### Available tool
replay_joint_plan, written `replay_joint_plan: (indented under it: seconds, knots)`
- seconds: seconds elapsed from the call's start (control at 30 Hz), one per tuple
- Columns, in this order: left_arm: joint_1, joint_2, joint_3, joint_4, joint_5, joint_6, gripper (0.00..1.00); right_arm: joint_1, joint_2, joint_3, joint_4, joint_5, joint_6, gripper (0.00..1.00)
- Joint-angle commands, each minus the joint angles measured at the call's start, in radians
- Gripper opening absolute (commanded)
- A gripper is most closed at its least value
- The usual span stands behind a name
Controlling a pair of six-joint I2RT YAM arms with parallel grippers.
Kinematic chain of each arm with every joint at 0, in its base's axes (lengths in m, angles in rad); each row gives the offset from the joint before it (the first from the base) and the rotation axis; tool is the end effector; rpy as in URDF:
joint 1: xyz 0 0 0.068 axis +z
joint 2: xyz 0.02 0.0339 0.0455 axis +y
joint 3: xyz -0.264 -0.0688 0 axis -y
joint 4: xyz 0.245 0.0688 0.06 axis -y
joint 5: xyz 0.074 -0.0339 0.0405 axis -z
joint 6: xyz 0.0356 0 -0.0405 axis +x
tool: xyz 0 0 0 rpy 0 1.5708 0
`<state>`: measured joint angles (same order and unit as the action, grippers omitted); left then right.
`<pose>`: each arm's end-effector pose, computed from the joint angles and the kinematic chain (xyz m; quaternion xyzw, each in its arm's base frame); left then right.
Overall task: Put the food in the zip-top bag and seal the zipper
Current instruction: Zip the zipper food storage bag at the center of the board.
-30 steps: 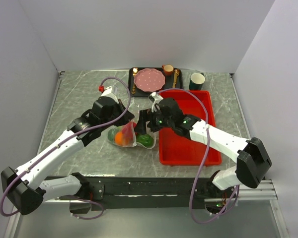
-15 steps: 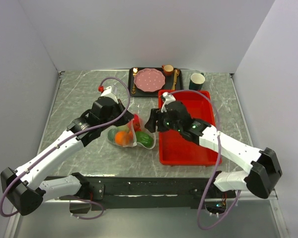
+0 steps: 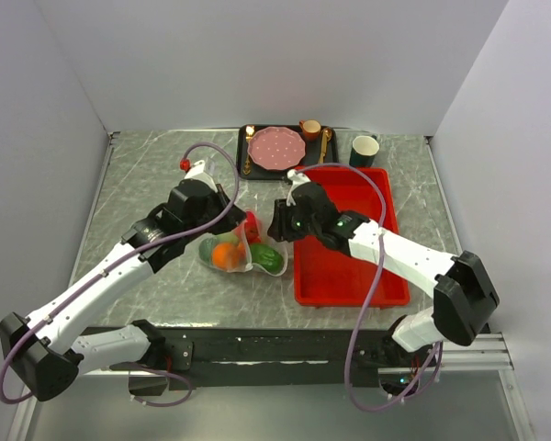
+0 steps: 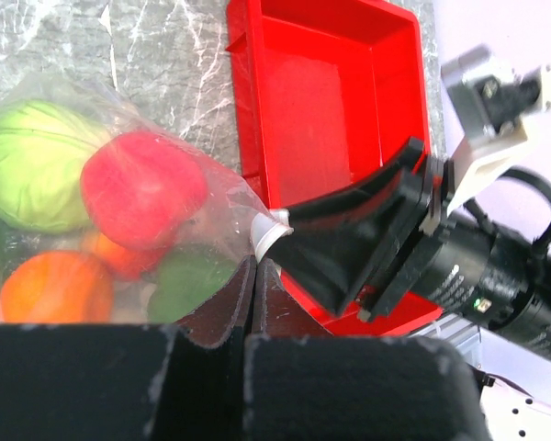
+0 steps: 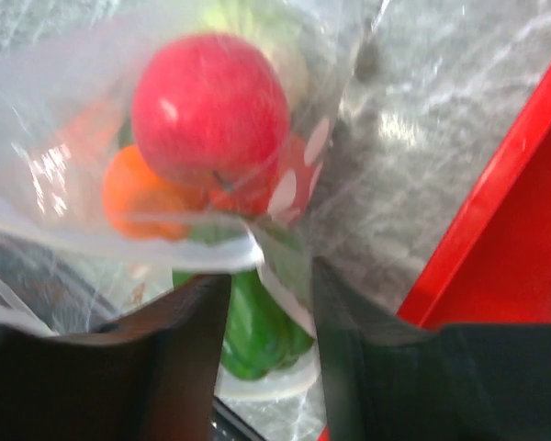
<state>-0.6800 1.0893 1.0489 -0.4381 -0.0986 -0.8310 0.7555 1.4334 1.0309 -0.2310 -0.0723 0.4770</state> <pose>0.1905 -0.1495 0.3472 -0.0899 0.8491 -0.3250 0.4065 0.2319 0.2220 0.2694 -0.1399 0.8807 0.2872 0.3497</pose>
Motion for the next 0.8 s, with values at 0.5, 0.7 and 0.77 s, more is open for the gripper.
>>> replay_joint_plan:
  seconds: [0.5, 0.7, 0.77]
  knots:
    - [0.003, 0.069, -0.142, 0.091, 0.290, 0.087, 0.01, -0.085, 0.091, 0.089, 0.047, 0.049, 0.025, 0.00]
    - [-0.007, 0.122, -0.175, 0.202, 0.451, 0.089, 0.01, -0.093, 0.108, 0.101, 0.045, 0.068, 0.043, 0.00]
    - [-0.027, 0.141, -0.164, 0.179, 0.454, 0.102, 0.01, -0.096, 0.113, 0.101, 0.041, 0.071, 0.048, 0.00]
